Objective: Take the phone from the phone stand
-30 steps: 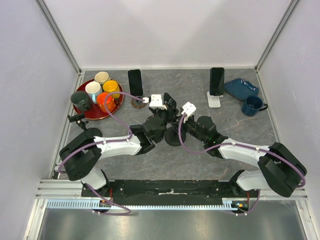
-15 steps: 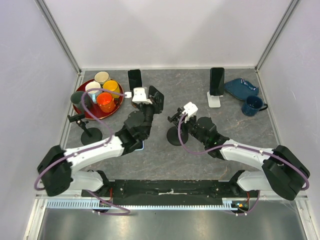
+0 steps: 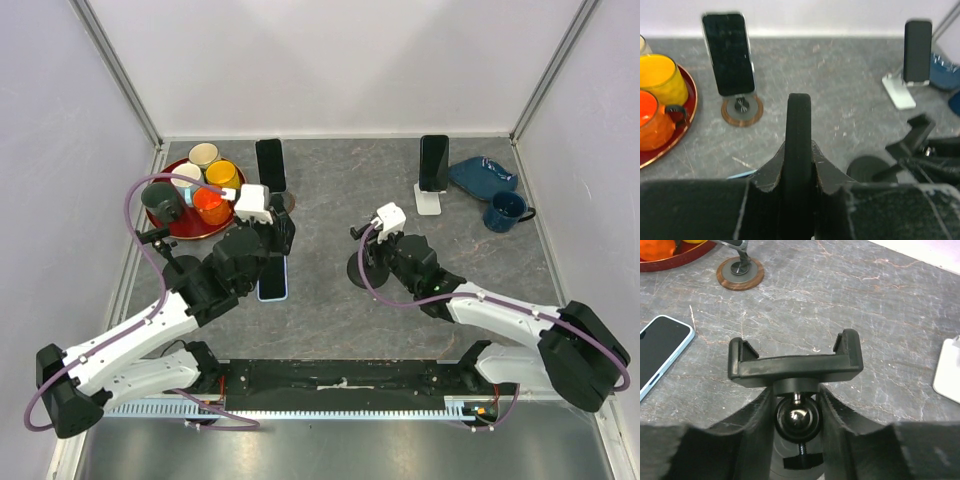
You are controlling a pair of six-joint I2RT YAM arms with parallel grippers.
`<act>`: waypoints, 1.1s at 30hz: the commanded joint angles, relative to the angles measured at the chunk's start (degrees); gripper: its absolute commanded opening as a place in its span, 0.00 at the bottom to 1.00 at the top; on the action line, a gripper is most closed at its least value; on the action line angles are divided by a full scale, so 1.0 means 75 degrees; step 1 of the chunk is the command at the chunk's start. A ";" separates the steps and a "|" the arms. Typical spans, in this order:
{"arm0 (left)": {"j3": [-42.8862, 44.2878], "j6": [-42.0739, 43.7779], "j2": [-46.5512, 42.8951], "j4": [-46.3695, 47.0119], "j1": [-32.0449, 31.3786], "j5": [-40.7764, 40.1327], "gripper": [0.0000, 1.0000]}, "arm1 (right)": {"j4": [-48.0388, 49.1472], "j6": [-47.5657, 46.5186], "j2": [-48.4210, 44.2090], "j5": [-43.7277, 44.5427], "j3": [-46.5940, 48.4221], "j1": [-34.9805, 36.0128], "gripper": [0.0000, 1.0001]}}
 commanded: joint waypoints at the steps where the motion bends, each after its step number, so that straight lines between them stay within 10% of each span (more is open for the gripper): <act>1: 0.0347 -0.0765 -0.0184 -0.1093 0.0024 0.0712 0.02 | -0.0216 -0.0197 -0.0570 0.0252 0.0116 -0.0018 0.50; 10: 0.0604 -0.1349 0.0027 -0.1550 0.0024 0.1264 0.02 | -0.1562 0.0014 -0.1307 -0.0170 0.0748 -0.0029 0.90; 22: 0.0769 -0.4219 0.0284 -0.1866 0.0013 0.0387 0.02 | -0.3812 -0.0817 -0.1977 -0.2302 0.2354 0.0204 0.96; 33: 0.0816 -0.6003 0.0379 -0.2558 0.0013 0.0022 0.02 | -0.2691 -0.1204 -0.0702 -0.1438 0.2343 0.2172 0.97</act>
